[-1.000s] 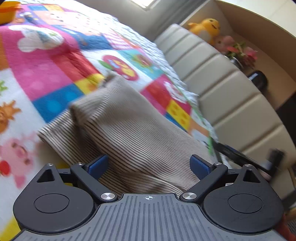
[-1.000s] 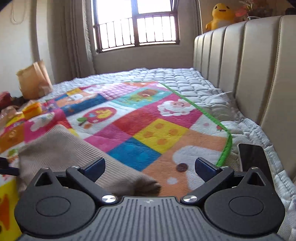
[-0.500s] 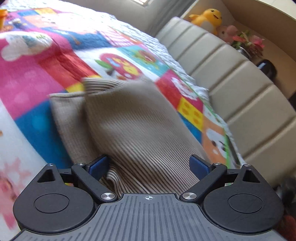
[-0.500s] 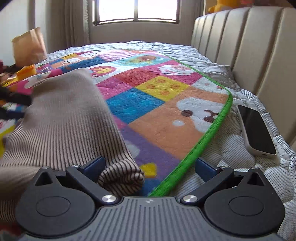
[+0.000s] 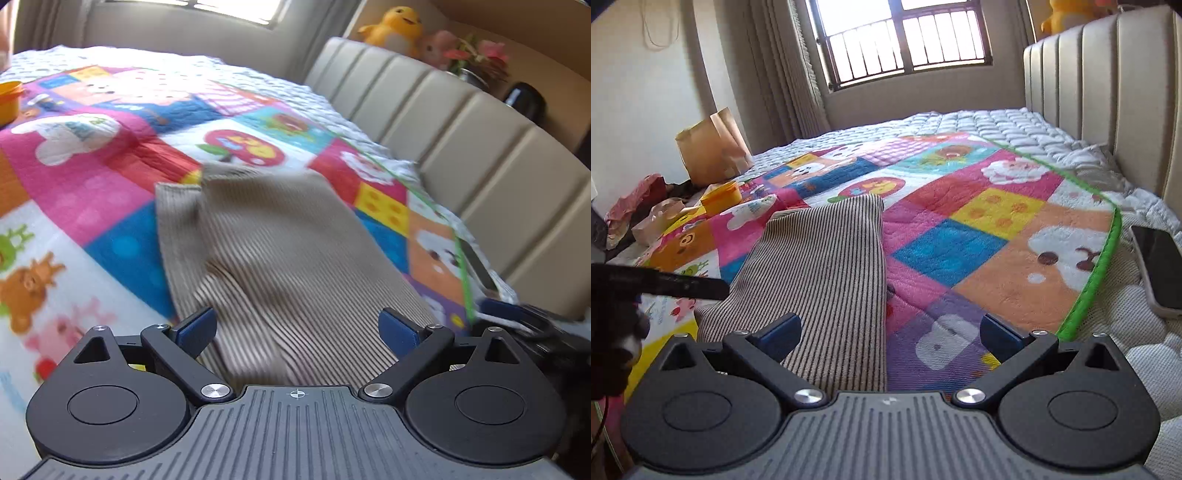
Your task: Fold clothes
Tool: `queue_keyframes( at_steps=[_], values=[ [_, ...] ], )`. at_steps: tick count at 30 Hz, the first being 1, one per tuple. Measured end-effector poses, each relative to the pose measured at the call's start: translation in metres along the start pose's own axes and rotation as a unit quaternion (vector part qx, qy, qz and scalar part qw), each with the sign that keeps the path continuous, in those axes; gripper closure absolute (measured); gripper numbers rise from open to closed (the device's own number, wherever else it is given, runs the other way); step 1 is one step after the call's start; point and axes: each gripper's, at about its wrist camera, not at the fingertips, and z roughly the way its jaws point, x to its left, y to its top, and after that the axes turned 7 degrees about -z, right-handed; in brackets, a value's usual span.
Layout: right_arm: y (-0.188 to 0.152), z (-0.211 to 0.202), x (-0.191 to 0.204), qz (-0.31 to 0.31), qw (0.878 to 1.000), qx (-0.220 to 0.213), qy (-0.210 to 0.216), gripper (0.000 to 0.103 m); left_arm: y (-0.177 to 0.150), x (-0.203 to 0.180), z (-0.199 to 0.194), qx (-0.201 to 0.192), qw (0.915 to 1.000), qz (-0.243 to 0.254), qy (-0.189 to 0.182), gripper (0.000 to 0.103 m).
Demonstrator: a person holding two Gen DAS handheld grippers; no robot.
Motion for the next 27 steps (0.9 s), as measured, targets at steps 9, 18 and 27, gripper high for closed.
queue_keyframes(
  at_steps=[9,18,27],
  values=[
    [-0.044,0.005,0.026,0.063,0.998,0.002,0.011,0.000,-0.063,-0.007,-0.021,-0.002,0.9991,0.020,0.038,0.004],
    [-0.079,-0.024,0.066,-0.116,0.993,0.000,0.008,0.000,-0.091,-0.004,-0.045,-0.044,0.9964,0.022,0.068,0.003],
    [-0.039,-0.050,0.033,-0.115,0.988,-0.096,-0.046,0.032,-0.109,-0.006,-0.066,-0.061,0.9934,0.028,0.093,0.002]
  ],
)
